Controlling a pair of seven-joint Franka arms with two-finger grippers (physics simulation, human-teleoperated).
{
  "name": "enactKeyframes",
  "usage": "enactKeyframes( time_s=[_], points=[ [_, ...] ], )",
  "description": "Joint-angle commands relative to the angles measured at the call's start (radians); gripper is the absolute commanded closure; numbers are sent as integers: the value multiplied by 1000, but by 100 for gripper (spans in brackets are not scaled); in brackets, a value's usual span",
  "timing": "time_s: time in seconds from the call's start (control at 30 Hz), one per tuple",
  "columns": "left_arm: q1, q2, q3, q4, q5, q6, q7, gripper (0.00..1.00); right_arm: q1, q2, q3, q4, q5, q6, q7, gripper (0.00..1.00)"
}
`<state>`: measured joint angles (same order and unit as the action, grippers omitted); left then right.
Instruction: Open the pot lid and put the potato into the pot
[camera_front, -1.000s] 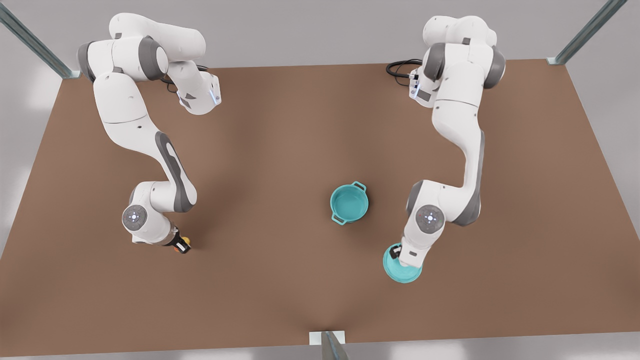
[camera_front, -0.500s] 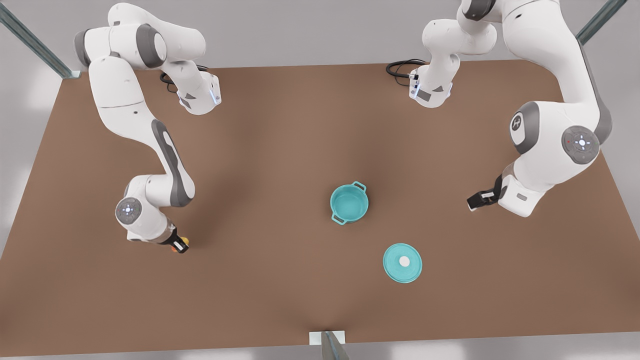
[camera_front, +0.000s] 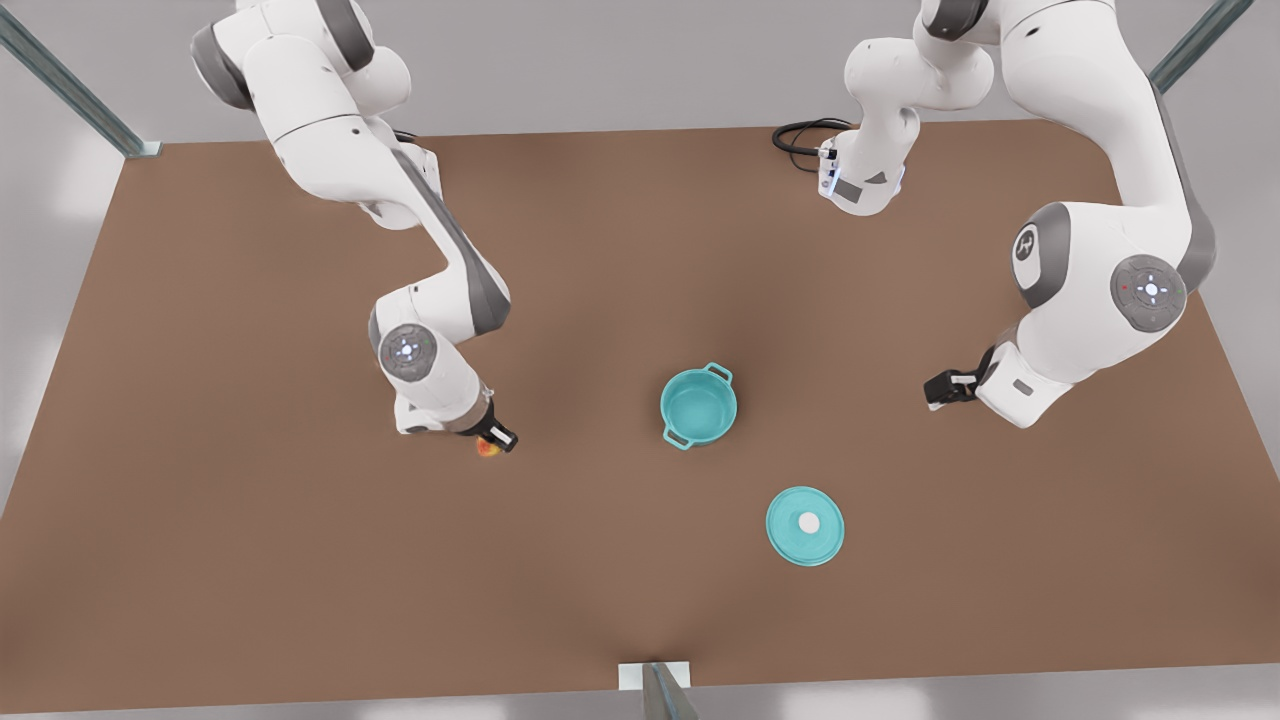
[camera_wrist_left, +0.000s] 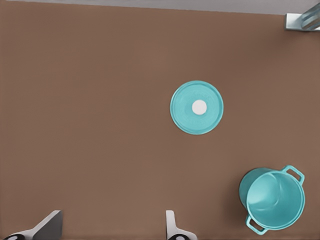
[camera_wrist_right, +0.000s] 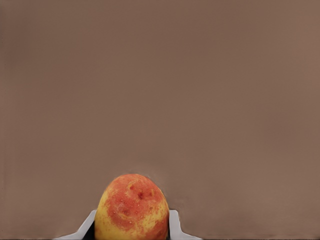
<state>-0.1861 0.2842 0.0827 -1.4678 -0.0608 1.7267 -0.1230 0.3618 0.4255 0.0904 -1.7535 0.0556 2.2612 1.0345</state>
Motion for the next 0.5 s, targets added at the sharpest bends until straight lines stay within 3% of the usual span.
enactKeyframes(
  time_s=[0.0, 0.3, 0.47],
  points=[
    [0, 1, 0, 4, 2, -7, 97, 0, 49, 10, 0, 32, 6, -60, 444, 47],
    [-1, 4, 0, 4, 4, -2, 98, 0, 272, 263, -1, 425, 27, -89, 656, 47],
    [-7, 16, -1, 35, -5, 19, 97, 0, 364, 368, -1, 519, 69, -78, 674, 47]
  ],
)
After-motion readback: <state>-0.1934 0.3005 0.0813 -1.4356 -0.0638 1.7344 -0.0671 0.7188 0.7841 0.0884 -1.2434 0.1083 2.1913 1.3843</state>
